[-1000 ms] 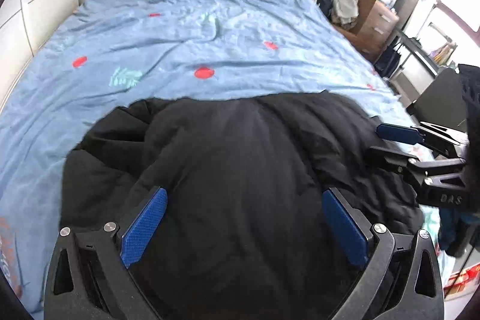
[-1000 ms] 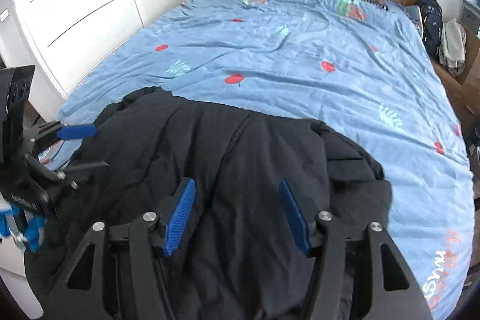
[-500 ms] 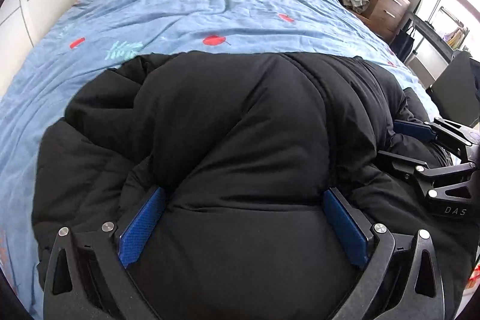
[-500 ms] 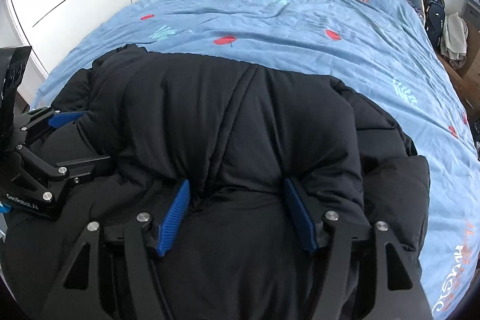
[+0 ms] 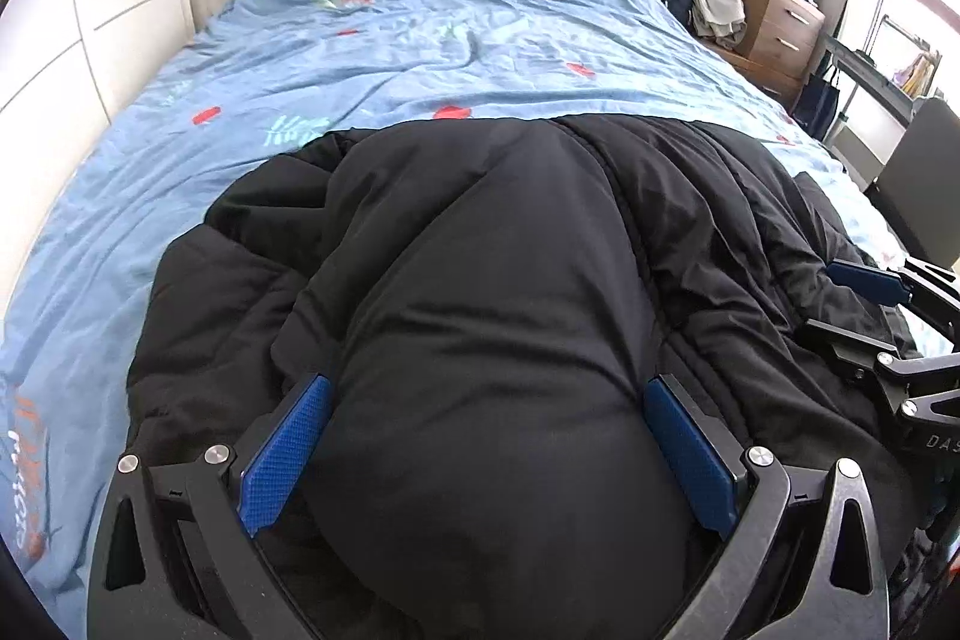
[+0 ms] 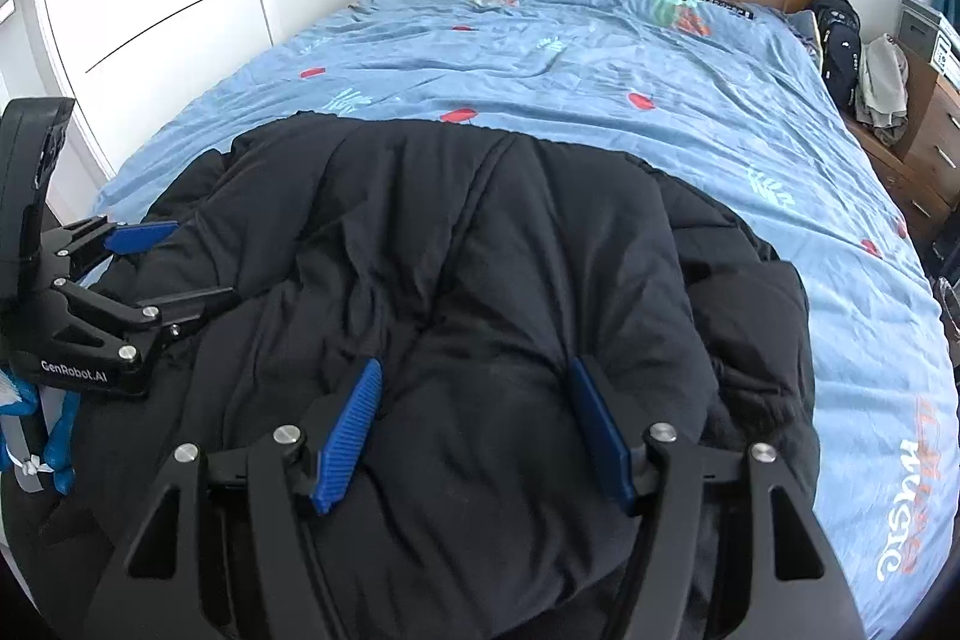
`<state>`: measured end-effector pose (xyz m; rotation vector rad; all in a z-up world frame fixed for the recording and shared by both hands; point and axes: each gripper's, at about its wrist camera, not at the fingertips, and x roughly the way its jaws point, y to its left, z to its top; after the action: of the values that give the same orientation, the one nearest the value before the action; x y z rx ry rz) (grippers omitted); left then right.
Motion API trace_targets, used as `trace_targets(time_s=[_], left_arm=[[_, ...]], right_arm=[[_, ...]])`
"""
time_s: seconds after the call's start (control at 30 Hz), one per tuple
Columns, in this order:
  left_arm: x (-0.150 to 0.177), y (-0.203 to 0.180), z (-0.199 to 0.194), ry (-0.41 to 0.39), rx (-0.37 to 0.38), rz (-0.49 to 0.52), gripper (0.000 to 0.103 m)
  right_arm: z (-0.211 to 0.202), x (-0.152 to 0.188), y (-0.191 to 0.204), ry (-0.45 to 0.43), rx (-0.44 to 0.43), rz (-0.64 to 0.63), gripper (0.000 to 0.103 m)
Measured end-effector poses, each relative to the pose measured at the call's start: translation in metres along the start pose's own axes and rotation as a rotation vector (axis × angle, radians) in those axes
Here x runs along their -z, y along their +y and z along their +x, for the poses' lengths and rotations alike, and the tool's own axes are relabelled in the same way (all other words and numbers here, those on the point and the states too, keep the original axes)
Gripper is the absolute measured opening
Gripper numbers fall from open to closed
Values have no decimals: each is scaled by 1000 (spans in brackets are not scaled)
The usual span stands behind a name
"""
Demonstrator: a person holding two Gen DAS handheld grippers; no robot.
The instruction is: Fold large clothes
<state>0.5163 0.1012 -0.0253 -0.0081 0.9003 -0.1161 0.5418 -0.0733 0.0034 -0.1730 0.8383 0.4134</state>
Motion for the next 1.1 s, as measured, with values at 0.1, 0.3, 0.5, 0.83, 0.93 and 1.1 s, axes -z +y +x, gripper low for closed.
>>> trace_targets(time_s=[0.1,0.3,0.5,0.83,0.93,1.1], left_arm=[[7,-1,-3,-32,-16,10,102],[18,-2,-4,-92,-23,9,102],[24,-5,-2,-135,-33,17,102],[34,-10,-7,-167,-45,32,102],[38,-10,-9,-170,-46,37,102],[42,-12,-11,-165,-52,42,102]], right_arm=[[1,8,2,-29,9,3,65],[4,20,4,-93,13,14,67],[4,31,5,-142,26,17,67],[0,45,4,-185,31,37,68],[-3,47,6,-186,34,36,68],[-8,52,6,-180,27,43,68]])
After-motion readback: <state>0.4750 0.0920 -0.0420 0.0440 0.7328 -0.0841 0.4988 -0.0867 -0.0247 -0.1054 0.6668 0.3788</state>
